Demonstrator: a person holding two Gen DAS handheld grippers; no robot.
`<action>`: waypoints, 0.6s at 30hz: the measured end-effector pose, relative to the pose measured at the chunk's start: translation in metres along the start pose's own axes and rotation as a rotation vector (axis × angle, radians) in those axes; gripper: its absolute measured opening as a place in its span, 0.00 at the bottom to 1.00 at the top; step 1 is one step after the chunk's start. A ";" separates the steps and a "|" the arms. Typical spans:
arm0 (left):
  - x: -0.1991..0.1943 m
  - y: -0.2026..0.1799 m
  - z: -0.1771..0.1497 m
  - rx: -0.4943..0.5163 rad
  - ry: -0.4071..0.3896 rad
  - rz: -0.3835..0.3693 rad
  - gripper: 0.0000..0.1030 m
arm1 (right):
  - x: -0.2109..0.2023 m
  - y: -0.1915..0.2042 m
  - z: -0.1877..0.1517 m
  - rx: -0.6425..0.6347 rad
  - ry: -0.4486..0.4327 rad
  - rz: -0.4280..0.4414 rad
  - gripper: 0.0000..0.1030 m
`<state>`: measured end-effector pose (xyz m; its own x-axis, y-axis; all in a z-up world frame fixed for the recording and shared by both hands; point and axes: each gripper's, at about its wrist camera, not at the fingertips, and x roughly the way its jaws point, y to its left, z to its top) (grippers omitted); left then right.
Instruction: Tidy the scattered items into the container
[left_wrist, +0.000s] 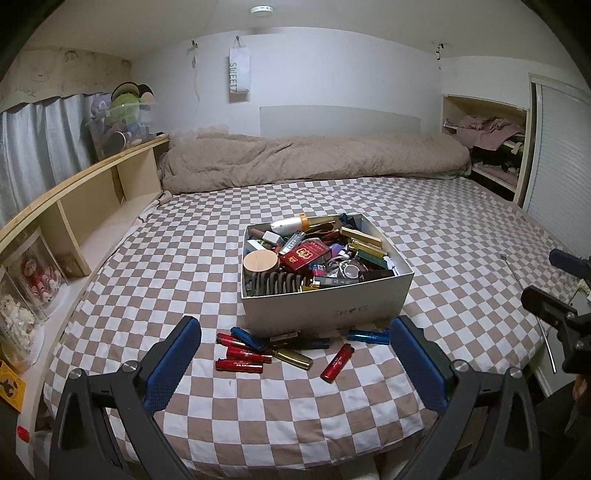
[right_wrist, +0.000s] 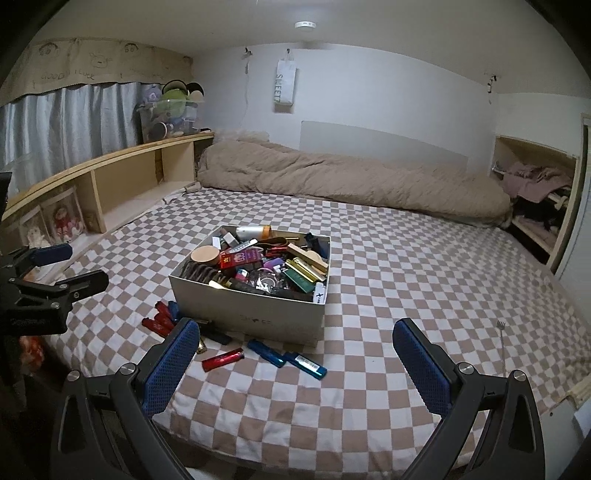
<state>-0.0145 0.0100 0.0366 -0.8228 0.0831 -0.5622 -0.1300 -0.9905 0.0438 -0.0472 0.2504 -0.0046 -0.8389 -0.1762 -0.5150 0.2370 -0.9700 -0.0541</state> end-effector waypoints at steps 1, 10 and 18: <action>-0.001 0.000 -0.001 0.002 -0.001 0.002 1.00 | -0.001 0.000 -0.001 -0.001 -0.002 -0.003 1.00; -0.001 -0.002 -0.006 0.008 -0.003 0.000 1.00 | 0.001 -0.003 -0.002 0.014 0.009 -0.007 1.00; -0.001 0.002 -0.006 -0.008 -0.001 0.000 1.00 | 0.006 -0.005 -0.004 0.010 0.035 -0.011 1.00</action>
<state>-0.0103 0.0072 0.0321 -0.8234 0.0829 -0.5614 -0.1251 -0.9914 0.0371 -0.0512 0.2548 -0.0108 -0.8234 -0.1599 -0.5444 0.2231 -0.9734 -0.0515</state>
